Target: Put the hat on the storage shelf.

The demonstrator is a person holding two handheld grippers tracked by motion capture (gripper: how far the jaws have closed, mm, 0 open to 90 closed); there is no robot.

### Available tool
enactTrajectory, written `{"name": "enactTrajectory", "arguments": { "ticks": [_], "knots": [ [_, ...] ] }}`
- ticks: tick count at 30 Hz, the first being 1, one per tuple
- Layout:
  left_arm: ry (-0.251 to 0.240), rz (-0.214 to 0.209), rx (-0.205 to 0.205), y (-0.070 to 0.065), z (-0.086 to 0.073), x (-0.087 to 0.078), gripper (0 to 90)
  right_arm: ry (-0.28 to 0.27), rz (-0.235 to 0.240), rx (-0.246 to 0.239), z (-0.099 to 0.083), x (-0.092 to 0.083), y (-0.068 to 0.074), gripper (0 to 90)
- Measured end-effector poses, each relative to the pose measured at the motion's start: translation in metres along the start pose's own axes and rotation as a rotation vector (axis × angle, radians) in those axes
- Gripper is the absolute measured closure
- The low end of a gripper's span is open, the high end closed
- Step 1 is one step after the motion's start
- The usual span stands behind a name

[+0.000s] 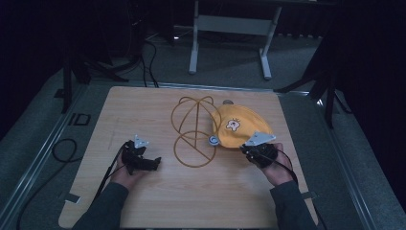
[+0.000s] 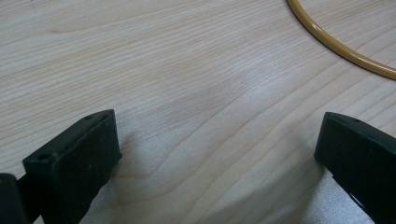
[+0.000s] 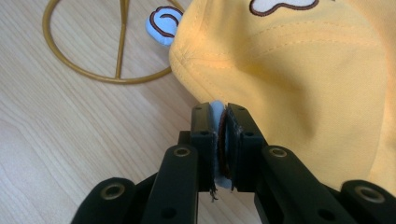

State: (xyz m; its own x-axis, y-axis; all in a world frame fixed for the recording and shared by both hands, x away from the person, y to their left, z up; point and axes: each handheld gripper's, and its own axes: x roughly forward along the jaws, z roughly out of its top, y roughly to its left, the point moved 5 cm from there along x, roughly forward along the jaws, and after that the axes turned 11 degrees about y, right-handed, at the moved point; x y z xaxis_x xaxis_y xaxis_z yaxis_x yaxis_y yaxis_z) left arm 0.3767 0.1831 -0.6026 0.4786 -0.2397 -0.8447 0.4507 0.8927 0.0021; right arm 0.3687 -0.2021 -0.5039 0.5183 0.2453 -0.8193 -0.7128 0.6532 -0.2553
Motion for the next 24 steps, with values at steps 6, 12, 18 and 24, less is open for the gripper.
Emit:
{"name": "enactTrajectory", "arguments": {
  "ticks": [6,12,18,24],
  "knots": [
    [0.0,0.0,0.0,0.0,0.0,0.0,0.1,-0.015,-0.01,0.003,0.006,-0.007,-0.003,82.4],
    [0.0,0.0,0.0,0.0,0.0,0.0,0.1,-0.031,-0.019,0.011,0.009,-0.015,-0.008,82.4],
    [0.0,0.0,0.0,0.0,0.0,0.0,0.1,-0.05,-0.019,0.02,0.01,-0.021,-0.013,82.5],
    [0.001,0.0,0.0,0.0,0.0,0.0,0.1,-0.073,-0.024,0.024,0.014,-0.029,-0.016,82.4]
  ]
}}
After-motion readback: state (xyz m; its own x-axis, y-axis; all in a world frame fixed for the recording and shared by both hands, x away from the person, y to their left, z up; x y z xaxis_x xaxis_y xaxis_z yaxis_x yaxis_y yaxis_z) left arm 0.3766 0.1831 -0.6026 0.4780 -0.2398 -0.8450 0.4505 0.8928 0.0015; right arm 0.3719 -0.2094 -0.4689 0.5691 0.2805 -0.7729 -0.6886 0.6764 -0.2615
